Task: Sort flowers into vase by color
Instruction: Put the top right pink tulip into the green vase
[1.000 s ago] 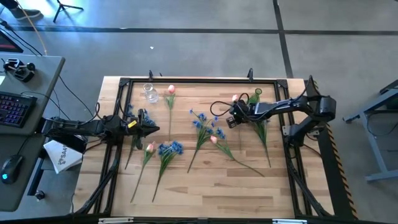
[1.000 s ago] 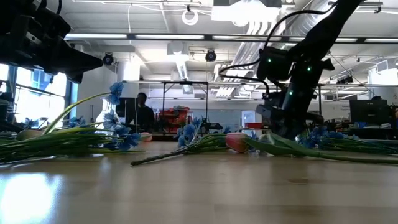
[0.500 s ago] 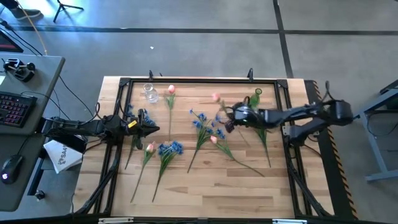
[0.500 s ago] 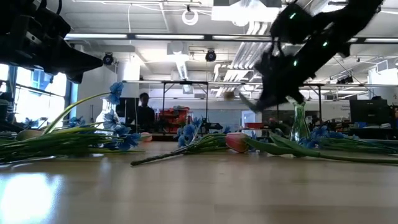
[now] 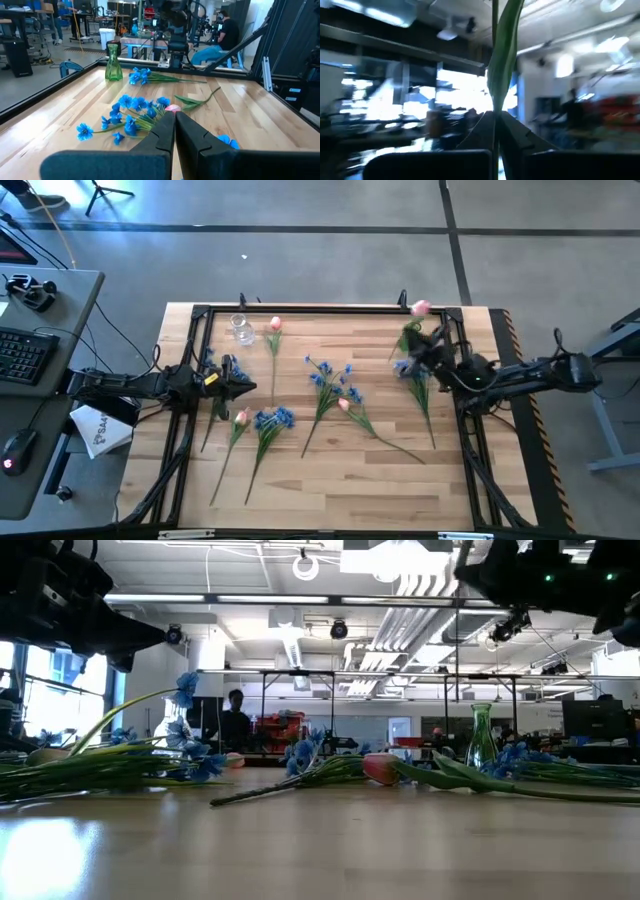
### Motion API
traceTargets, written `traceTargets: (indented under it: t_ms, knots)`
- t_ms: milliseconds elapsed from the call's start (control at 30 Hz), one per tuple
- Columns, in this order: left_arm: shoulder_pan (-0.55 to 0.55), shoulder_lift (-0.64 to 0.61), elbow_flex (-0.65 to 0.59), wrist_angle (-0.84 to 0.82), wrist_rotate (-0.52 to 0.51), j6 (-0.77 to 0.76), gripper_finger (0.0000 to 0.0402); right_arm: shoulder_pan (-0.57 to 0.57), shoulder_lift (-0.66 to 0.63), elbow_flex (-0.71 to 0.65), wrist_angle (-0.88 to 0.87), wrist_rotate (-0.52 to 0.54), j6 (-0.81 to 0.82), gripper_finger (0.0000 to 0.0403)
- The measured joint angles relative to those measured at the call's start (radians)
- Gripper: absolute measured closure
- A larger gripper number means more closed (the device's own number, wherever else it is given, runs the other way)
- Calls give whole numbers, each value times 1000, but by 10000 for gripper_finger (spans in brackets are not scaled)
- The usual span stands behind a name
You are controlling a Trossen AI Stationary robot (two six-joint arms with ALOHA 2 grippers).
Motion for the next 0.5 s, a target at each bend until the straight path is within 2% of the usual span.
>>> traceTargets:
  t_ms: [100,200,333,500]
  knots:
    - [0,0,0,17,0,14,398,-36,-42,26,23,85,-157,402]
    - [0,0,0,28,0,16,398,-93,-64,56,28,145,-249,402]
    - [0,0,0,30,0,17,398,-193,-64,71,23,150,-261,402]
    - [0,0,0,30,0,17,398,-320,-45,71,14,151,-185,402]
